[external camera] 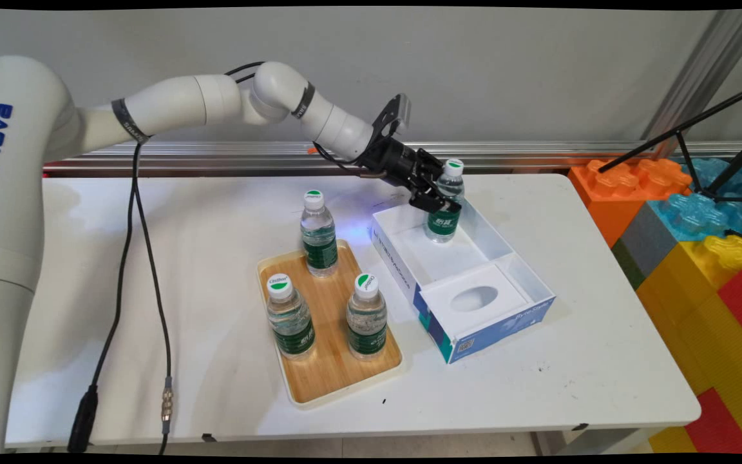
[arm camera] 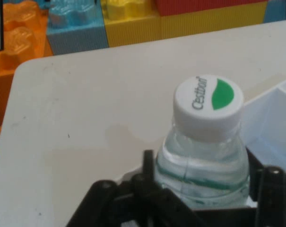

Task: Place the picked object on the tray

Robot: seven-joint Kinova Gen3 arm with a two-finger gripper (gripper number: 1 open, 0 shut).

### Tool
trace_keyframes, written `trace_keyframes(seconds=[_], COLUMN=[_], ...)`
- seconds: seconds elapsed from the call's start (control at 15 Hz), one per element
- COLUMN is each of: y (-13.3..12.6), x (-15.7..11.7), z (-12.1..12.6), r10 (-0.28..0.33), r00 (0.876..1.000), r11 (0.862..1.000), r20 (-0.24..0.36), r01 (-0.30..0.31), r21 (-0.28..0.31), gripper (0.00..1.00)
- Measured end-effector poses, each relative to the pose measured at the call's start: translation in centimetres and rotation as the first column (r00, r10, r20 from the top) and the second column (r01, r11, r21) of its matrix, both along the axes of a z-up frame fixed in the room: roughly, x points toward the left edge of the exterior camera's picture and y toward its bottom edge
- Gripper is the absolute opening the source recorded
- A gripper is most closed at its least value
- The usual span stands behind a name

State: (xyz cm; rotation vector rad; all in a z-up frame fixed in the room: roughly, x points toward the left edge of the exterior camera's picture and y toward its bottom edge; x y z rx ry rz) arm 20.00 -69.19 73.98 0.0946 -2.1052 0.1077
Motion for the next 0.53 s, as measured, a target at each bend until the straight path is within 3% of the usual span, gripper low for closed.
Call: trace_keyframes(seconds=[0.33, 0.53], y=[0.3, 0.7], x=[-0.5, -0.8], z=[0.8, 3.2], r10=[-0.001, 0.021], r00=[1.000, 0.998], r11=[1.000, 1.000], r20=[-0.014, -0.052], r01=[0.001, -0.021], r21=[-0.004, -0.002], gripper=[0.00, 0.00])
